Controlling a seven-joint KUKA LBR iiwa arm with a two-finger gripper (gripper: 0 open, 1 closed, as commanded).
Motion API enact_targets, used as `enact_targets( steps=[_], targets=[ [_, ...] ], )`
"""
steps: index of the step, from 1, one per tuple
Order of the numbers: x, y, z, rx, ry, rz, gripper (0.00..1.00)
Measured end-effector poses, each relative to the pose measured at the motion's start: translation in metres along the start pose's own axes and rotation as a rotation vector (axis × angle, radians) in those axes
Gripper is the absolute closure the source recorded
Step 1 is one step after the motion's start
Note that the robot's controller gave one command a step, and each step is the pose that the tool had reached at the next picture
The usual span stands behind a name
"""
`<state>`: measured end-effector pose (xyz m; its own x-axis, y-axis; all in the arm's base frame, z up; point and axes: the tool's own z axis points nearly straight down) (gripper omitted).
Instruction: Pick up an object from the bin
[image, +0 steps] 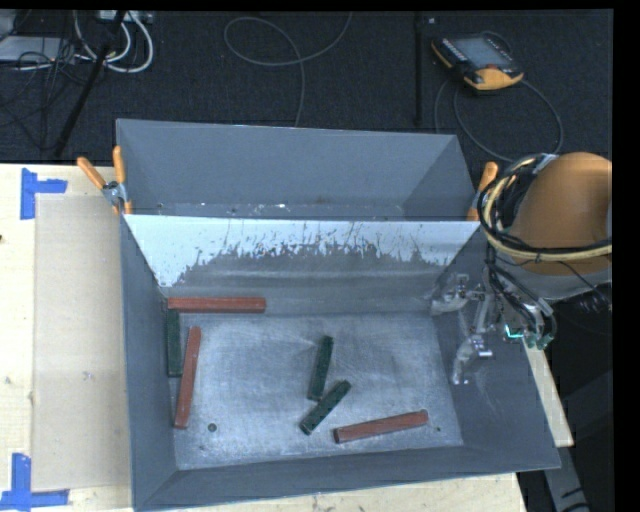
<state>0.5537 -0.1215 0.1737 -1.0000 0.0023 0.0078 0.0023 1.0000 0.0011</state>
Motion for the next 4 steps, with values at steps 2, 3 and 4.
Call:
enact_targets(
  steps=[2,3,4],
  targets=[
    [0.067,0.014,0.101,0.002,-0.01,-0.027,1.0],
    [0.067,0.014,0.101,0.002,-0.01,-0.027,1.0],
    [0.059,0.025,-0.049,0.002,-0.008,-0.059,1.0]
  ],
)
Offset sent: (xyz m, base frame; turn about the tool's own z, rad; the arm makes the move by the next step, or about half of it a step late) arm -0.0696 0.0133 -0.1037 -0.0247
